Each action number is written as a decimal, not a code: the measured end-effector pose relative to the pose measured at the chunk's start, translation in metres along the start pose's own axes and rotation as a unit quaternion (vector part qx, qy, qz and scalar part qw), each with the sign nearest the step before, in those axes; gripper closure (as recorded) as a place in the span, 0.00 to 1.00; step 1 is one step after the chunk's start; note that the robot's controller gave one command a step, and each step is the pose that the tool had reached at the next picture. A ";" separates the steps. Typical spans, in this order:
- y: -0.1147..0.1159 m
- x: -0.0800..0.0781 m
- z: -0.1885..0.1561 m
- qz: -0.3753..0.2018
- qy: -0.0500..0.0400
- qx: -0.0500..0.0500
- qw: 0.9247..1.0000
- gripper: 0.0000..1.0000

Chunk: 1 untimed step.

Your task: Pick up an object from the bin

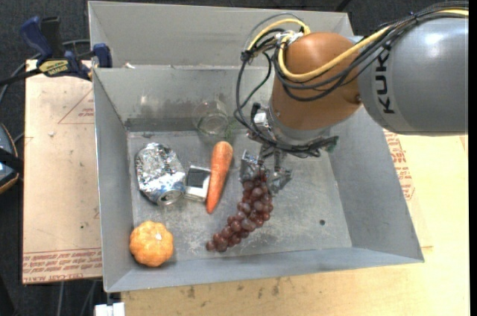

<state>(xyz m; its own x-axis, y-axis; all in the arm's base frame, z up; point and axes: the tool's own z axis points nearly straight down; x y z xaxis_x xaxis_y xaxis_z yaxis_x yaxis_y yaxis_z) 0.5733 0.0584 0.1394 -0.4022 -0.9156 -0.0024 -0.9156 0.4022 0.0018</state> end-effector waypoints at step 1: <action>0.000 0.000 -0.018 0.001 0.000 0.000 1.000 1.00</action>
Offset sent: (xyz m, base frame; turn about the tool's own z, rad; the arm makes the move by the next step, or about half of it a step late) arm 0.0000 0.0000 0.0305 0.0000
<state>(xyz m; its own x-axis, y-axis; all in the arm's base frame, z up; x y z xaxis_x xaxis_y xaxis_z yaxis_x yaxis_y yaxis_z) 0.5731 0.0585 0.1572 -0.4033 -0.9151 -0.0023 -0.9151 0.4033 0.0016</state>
